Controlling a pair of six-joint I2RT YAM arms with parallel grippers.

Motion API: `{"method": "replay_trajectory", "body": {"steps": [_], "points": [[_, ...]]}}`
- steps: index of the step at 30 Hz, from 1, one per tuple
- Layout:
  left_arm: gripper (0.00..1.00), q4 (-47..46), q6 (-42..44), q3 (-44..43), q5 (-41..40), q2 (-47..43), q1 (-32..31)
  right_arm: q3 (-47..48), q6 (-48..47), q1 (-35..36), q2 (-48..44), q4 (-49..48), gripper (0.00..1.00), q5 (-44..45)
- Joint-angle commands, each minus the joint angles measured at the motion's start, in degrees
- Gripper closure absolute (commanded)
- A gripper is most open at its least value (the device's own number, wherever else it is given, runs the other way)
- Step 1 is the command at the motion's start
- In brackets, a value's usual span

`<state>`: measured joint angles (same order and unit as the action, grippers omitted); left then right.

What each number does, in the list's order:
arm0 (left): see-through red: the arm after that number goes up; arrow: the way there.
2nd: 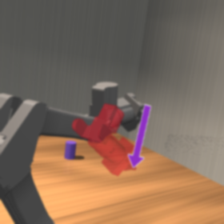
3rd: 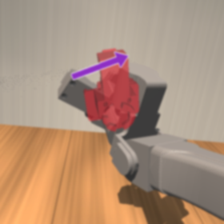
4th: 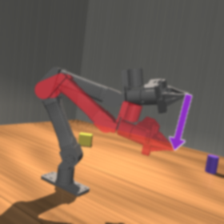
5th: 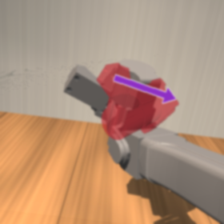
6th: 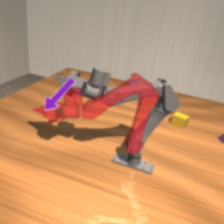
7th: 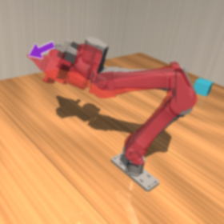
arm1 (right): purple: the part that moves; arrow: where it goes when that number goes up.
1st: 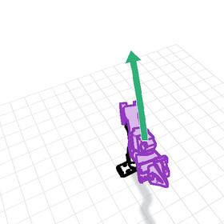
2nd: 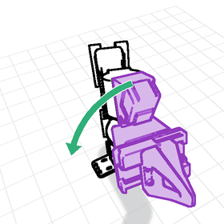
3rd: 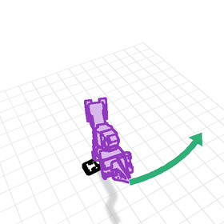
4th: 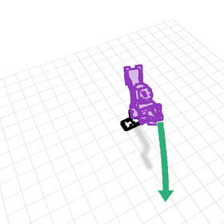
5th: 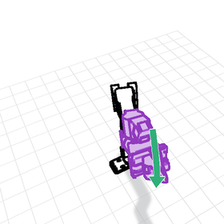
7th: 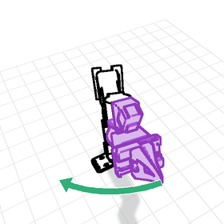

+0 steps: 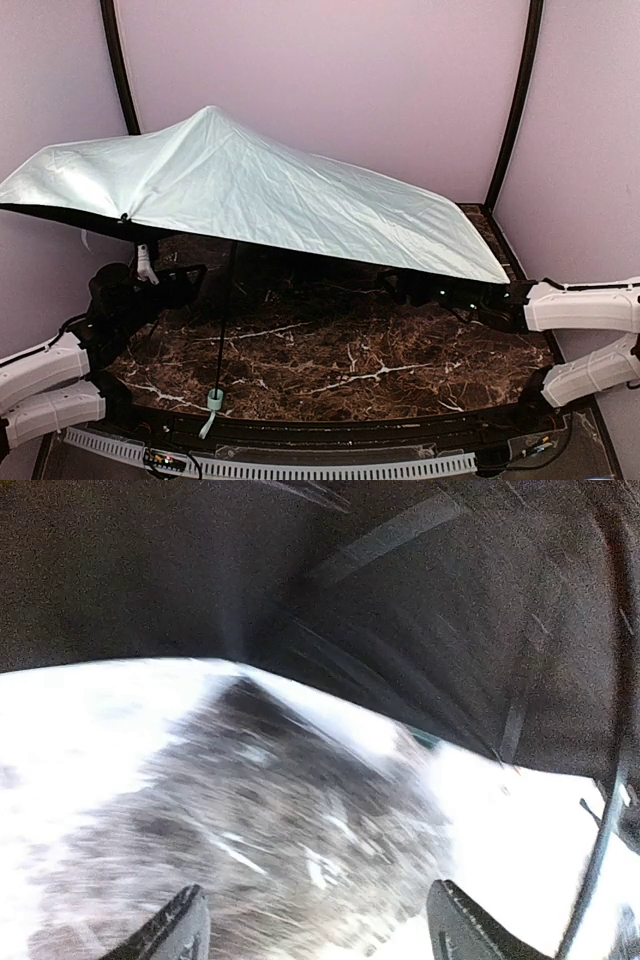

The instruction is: Put away the umbrella

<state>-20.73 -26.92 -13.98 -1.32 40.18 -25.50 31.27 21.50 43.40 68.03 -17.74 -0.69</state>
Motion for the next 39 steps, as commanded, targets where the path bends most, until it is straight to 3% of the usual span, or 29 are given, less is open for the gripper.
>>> {"method": "replay_trajectory", "body": {"steps": [1,6,10,17,22,25,31,39], "points": [[0.20,-6.91,3.94,-1.34,16.97,6.70,-3.39,3.94,-0.36,2.29,3.39,-4.33,0.19,-1.09],[0.04,-12.04,8.41,-2.40,23.92,12.73,-11.21,5.70,-1.04,2.50,5.14,-4.14,0.19,-0.12],[0.04,-6.14,12.03,-4.40,12.94,15.60,-14.75,6.85,-2.15,2.55,5.68,-3.61,0.19,0.22],[0.06,-15.94,8.19,-1.78,20.13,14.30,-15.48,8.23,-2.67,2.53,6.74,-2.58,0.18,1.08],[0.11,-5.61,5.93,-3.98,3.51,7.94,-15.48,8.58,-2.55,2.54,7.43,-2.57,0.19,1.47],[0.11,-4.17,5.66,-3.42,-2.42,3.62,-15.50,8.90,-2.52,2.90,8.12,-2.79,0.19,-1.50],[0.11,-3.16,8.13,-2.58,-6.96,-3.84,-15.51,6.62,-2.86,4.46,7.20,-7.02,0.19,-1.98],[0.10,-3.99,5.14,-1.92,-12.22,-9.32,-15.26,9.00,-3.99,4.52,9.39,-4.68,0.19,-1.57]]}}
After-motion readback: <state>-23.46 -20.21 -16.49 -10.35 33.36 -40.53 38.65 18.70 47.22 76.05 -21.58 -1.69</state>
